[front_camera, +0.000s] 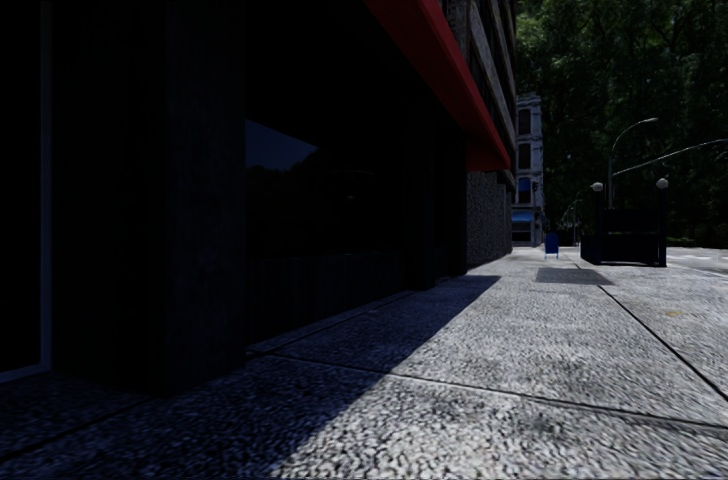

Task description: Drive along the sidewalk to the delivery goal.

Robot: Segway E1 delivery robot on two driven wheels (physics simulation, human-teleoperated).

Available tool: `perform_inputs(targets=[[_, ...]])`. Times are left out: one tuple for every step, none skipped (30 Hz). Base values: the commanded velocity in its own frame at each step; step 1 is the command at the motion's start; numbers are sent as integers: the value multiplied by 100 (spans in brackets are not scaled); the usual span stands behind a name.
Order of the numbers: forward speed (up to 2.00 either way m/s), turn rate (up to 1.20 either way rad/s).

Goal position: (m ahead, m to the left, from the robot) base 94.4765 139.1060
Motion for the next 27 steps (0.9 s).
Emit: perform_inputs(targets=[[0, -120], [0, -120], [0, -120], [0, -120], [0, -120], [0, -120], [0, -120], [0, -120], [0, 0], [0, 0], [0, 0], [0, 0], [0, 0], [0, 0], [0, 0], [0, 0], [0, 0], [59, 0], [59, 0], [100, 0], [121, 0], [127, 0], [129, 0], [138, 0], [149, 0], [163, 0], [180, 0]])
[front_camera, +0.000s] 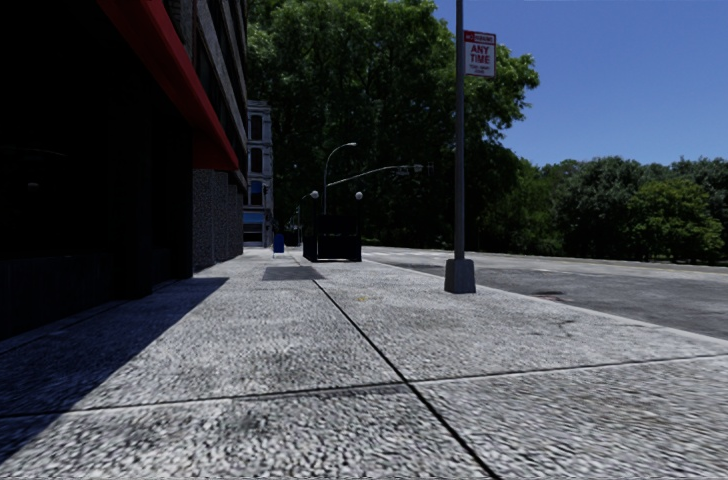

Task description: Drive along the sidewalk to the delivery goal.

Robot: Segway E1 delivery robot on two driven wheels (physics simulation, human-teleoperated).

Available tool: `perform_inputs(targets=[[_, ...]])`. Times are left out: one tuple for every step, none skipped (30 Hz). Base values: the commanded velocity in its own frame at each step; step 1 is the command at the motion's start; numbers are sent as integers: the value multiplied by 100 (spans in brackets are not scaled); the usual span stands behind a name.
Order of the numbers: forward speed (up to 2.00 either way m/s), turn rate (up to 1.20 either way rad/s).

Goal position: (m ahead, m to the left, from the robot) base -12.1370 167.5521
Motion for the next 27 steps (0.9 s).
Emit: perform_inputs(targets=[[180, 0], [193, 0], [200, 0], [200, 20], [200, 65], [200, 109], [200, 109], [200, 120], [200, 120], [200, 120], [200, 120], [200, 73], [200, 26], [200, 26], [200, 4], [200, 0], [200, 0], [200, 0], [200, 0], [200, 0], [200, 0], [200, 0], [200, 0], [200, 0], [200, 0], [200, 8], [200, 81]])
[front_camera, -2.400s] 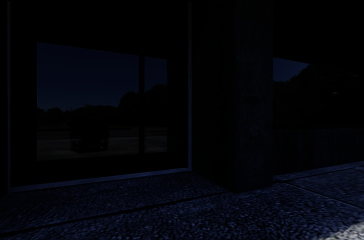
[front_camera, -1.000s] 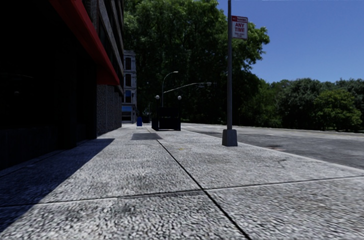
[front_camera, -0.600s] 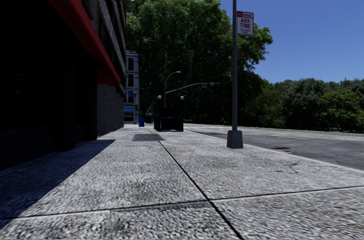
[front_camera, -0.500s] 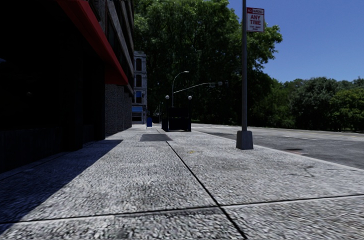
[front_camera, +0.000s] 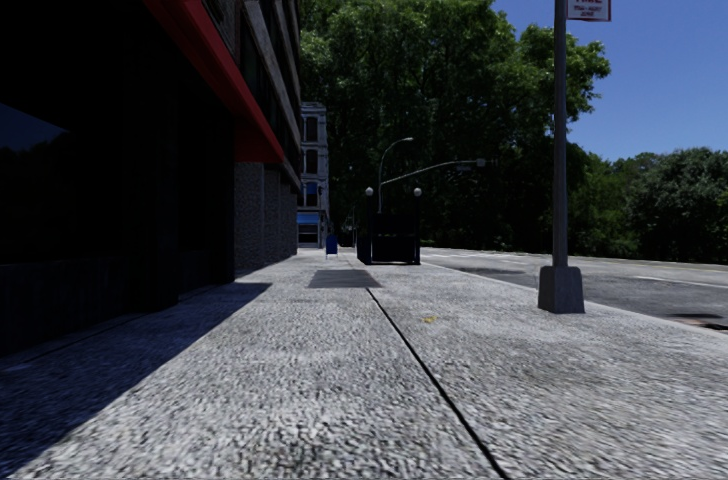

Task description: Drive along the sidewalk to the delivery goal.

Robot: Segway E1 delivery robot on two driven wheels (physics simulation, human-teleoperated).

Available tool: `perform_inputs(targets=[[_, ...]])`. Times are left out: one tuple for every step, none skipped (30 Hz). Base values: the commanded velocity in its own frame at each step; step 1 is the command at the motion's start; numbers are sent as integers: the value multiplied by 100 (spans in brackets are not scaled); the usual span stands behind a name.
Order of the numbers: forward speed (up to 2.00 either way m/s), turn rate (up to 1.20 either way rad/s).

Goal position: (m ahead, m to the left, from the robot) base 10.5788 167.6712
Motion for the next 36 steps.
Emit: perform_inputs(targets=[[200, 120], [200, 120], [200, 120], [200, 120], [200, 117], [200, 17], [200, 7], [200, 3], [200, 3], [200, 0], [200, 0], [200, 0], [200, 0], [200, 0], [200, 0], [200, 0], [200, 0], [200, 0], [200, 0], [200, 0], [200, 0], [200, 15], [200, 56], [200, 75], [200, 88], [200, 100], [200, 102], [200, 68], [200, 68], [200, 21], [200, 2], [200, 0], [200, 0], [200, 0], [200, 0], [200, 0]])
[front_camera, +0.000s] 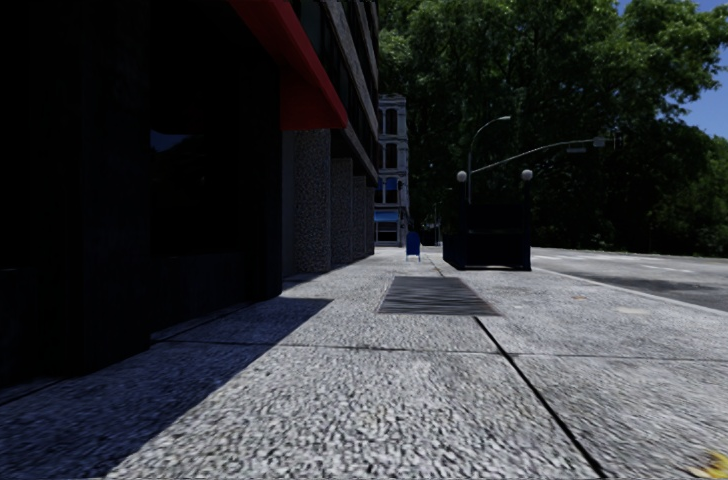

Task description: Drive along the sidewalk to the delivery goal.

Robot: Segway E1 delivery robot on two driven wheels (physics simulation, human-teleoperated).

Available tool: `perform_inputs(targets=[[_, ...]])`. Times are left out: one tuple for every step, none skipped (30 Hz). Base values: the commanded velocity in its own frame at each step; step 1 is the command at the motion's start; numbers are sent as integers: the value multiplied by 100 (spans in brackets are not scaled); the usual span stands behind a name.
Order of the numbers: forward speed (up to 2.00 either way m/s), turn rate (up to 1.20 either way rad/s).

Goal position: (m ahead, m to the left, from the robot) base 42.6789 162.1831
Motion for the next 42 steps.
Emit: perform_inputs(targets=[[200, 0], [200, 0], [200, 0], [200, 0], [200, 0], [200, 0], [200, 0], [200, 0], [200, 0], [200, 0], [200, 0], [200, 0], [200, 0], [200, 0], [200, 0], [200, 0], [200, 0], [200, 0], [200, 0], [200, 0], [200, 0], [200, 0], [200, 0], [200, 0], [200, 0], [200, 0], [200, 0], [200, 0], [200, 0], [200, 0], [200, 0], [200, 0], [200, 0], [200, 0], [200, 0], [200, 0], [200, -60], [200, -103], [200, -120], [200, -120], [200, -113], [200, -113]])
